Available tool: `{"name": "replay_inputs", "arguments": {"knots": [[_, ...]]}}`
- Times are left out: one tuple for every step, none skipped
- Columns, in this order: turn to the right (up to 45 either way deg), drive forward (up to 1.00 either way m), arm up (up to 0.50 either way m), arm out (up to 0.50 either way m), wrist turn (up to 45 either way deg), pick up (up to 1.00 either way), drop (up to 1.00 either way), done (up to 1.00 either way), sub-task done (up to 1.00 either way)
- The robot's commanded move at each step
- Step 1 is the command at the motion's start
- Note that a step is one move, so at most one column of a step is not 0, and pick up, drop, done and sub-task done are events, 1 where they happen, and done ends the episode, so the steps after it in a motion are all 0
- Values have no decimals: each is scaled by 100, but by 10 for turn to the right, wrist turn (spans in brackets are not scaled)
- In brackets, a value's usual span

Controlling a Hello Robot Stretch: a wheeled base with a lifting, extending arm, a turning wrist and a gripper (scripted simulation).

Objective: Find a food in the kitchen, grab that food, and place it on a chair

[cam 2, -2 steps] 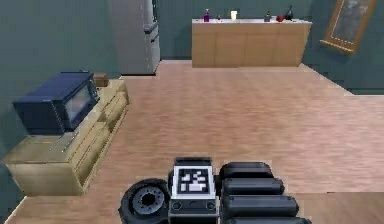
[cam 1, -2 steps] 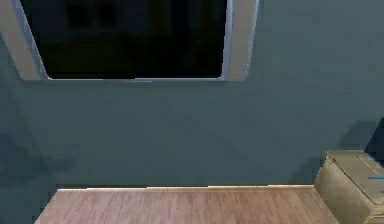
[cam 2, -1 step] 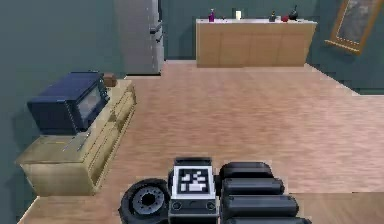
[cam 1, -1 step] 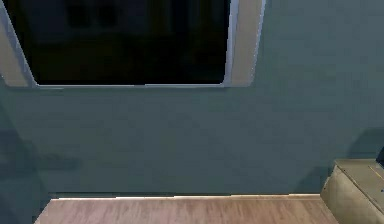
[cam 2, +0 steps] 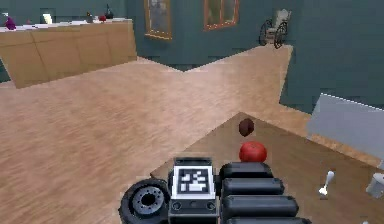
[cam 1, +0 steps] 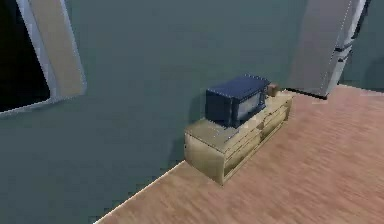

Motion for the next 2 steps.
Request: {"name": "replay_inputs", "arguments": {"knots": [[420, 0, 0, 0, 0, 0, 0, 0, 0], [0, 80, 0, 0, 0, 0, 0, 0, 0]]}}
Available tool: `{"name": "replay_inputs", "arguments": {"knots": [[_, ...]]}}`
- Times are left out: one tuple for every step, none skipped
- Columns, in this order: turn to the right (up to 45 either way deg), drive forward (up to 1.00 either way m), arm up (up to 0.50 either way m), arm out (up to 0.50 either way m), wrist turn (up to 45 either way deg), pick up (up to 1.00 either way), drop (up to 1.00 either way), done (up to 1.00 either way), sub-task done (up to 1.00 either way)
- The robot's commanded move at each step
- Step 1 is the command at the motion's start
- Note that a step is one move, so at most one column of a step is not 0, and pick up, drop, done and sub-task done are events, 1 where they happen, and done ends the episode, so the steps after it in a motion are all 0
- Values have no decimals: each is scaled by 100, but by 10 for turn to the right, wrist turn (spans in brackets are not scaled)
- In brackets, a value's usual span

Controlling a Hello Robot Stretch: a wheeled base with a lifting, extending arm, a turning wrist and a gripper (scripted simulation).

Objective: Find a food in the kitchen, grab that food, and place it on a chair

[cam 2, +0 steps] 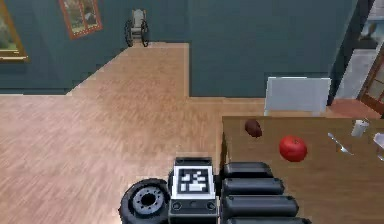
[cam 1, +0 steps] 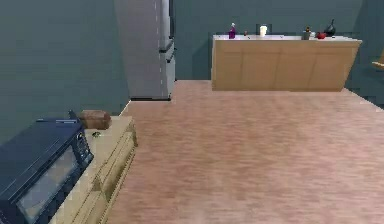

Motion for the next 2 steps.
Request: {"name": "replay_inputs", "arguments": {"knots": [[450, 0, 0, 0, 0, 0, 0, 0, 0], [30, 0, 0, 0, 0, 0, 0, 0, 0]]}}
